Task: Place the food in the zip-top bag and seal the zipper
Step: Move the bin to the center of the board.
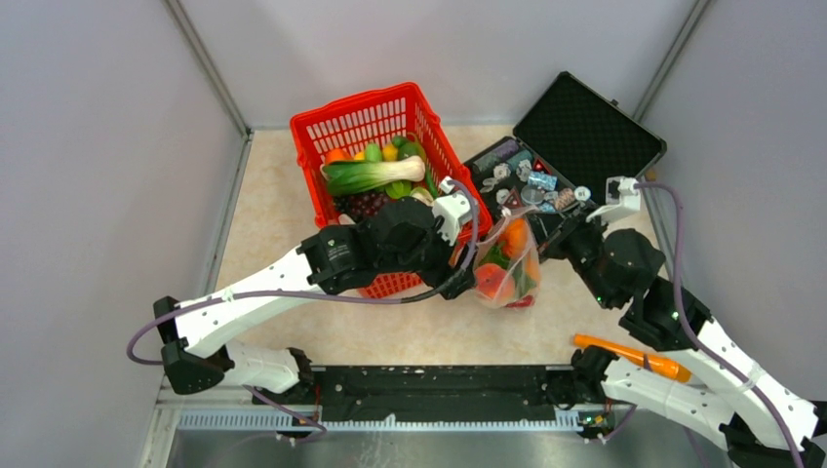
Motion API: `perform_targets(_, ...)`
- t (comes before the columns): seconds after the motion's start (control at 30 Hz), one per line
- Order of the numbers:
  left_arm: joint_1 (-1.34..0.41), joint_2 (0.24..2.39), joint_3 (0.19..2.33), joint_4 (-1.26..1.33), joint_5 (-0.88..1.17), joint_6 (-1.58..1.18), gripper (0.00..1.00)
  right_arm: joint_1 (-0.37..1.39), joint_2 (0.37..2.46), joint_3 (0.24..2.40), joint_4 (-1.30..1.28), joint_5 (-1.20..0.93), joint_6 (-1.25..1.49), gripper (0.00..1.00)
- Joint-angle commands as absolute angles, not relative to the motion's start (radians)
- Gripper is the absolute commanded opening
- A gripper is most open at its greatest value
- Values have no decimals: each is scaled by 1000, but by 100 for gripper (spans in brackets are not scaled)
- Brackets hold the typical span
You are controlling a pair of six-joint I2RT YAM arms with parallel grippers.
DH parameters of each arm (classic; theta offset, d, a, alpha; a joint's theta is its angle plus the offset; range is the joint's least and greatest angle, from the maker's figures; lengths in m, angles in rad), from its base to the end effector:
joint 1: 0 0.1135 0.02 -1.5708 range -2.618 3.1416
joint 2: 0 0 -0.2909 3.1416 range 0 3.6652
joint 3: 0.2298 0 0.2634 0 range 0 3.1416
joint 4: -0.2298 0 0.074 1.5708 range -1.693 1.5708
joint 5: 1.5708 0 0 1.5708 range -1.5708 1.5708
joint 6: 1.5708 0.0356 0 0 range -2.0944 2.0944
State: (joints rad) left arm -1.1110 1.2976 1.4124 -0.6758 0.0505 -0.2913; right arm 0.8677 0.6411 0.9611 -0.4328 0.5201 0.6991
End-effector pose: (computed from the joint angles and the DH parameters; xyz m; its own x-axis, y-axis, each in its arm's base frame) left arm 0.1236 -0.2537 0.4243 -0.4886 0.3404 -0.8033 0.8077 0.5248 -0.2689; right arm 0.0883 0.0768 0.4133 -0.2762 0.5378 -0.7966 -0.2155 0.7731 0.5966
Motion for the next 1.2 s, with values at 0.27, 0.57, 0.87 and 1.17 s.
perform_targets(0.27, -1143, 1233, 1331, -543, 92, -500, 75, 864, 570, 956, -354, 516, 733, 0)
perform_targets(0.57, -1149, 1186, 1144, -402, 364, -416, 82, 864, 503, 985, -506, 656, 726, 0)
perform_targets(0.87, -1097, 1196, 1074, -488, -164, -391, 94, 864, 469, 994, -549, 708, 732, 0)
perform_targets(1.17, -859, 1211, 980, -361, -183, -391, 94, 864, 577, 990, -547, 730, 789, 0)
